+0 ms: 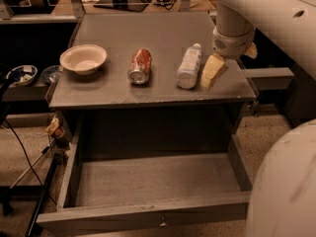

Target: Place blue plastic bottle into top drawer

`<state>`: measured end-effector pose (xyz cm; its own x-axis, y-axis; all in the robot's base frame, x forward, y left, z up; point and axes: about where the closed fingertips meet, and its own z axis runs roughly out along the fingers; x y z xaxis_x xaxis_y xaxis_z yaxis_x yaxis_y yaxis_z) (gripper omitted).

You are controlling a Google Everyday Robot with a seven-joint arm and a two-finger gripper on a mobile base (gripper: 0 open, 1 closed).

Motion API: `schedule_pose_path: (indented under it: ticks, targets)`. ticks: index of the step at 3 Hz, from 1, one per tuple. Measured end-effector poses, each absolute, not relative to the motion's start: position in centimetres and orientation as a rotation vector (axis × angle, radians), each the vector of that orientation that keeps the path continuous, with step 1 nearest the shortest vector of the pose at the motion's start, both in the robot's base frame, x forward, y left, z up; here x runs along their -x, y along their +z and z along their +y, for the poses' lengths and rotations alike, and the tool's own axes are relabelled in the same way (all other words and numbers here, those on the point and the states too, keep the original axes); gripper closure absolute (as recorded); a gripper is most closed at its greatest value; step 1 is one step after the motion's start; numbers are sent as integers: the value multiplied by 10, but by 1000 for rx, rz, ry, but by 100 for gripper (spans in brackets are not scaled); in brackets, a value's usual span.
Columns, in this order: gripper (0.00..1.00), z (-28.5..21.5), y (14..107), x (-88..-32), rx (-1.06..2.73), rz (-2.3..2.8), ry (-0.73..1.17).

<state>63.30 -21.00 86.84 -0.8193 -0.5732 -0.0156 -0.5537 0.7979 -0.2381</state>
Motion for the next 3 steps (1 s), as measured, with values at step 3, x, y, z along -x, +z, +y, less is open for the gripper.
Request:
schedule_pose_path:
  ticks: [3]
  targets:
    - [0, -196, 888, -663, 656, 2861, -610]
